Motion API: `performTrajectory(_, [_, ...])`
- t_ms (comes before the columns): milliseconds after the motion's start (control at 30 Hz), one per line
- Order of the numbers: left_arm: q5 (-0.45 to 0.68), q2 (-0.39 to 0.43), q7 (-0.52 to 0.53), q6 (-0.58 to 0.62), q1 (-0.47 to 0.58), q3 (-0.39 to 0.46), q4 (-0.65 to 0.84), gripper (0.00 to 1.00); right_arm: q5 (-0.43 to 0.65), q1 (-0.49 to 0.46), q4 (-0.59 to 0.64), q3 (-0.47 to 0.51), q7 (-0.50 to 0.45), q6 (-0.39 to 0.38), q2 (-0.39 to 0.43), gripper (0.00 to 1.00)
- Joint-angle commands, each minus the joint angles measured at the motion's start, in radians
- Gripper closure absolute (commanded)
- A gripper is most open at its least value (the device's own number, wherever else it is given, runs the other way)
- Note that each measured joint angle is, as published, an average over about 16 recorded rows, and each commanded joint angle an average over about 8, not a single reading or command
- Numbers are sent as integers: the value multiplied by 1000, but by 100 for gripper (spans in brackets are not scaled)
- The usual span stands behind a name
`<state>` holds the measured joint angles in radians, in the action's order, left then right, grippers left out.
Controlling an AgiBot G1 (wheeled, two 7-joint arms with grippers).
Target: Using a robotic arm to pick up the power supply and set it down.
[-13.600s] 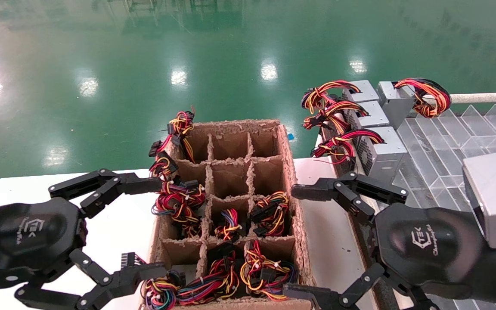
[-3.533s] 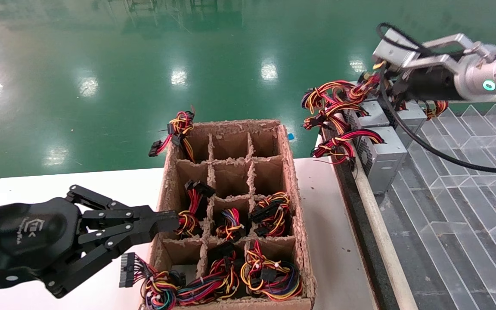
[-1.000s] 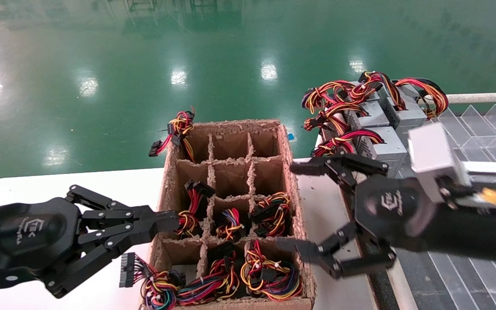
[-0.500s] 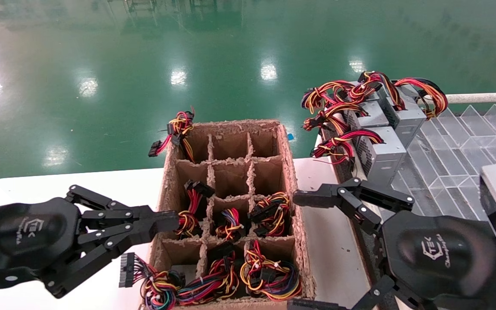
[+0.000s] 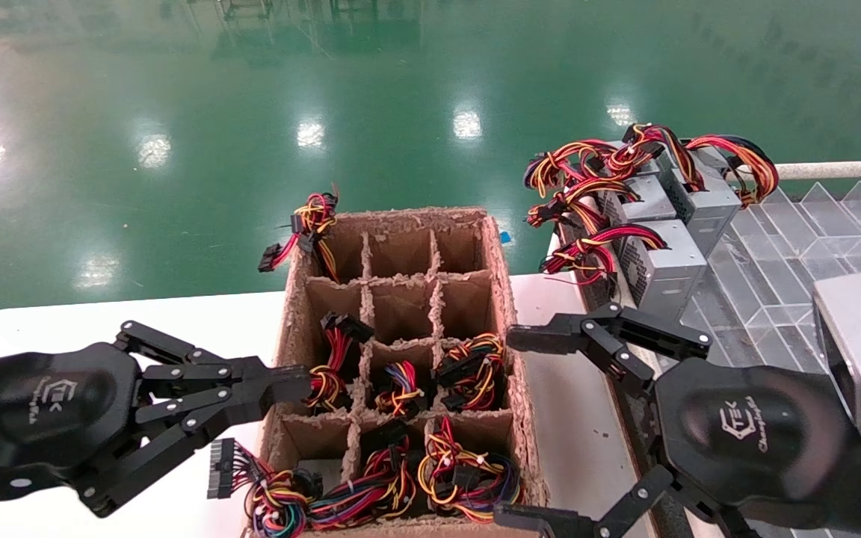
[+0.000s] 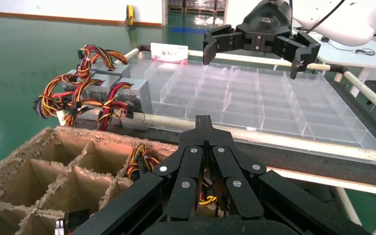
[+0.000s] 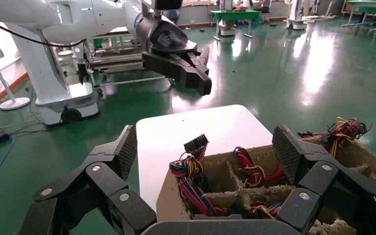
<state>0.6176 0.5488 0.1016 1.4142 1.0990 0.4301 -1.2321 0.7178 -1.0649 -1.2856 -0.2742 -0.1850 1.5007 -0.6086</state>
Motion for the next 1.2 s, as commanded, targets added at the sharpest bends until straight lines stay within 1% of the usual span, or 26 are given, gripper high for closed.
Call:
performTrajectory(33, [0, 0, 0, 0, 0, 0, 0, 20, 3, -2, 0, -1, -1, -1, -1, 0])
performTrajectory(67, [0, 0, 0, 0, 0, 0, 0, 7, 4, -3, 0, -2, -1, -2, -1, 0])
performTrajectory(100, [0, 0, 0, 0, 0, 0, 0, 0, 5, -4, 0, -2, -1, -2, -1, 0])
performTrajectory(1200, [0, 0, 0, 0, 0, 0, 0, 0, 15, -11, 2, -6, -4, -6, -3, 0])
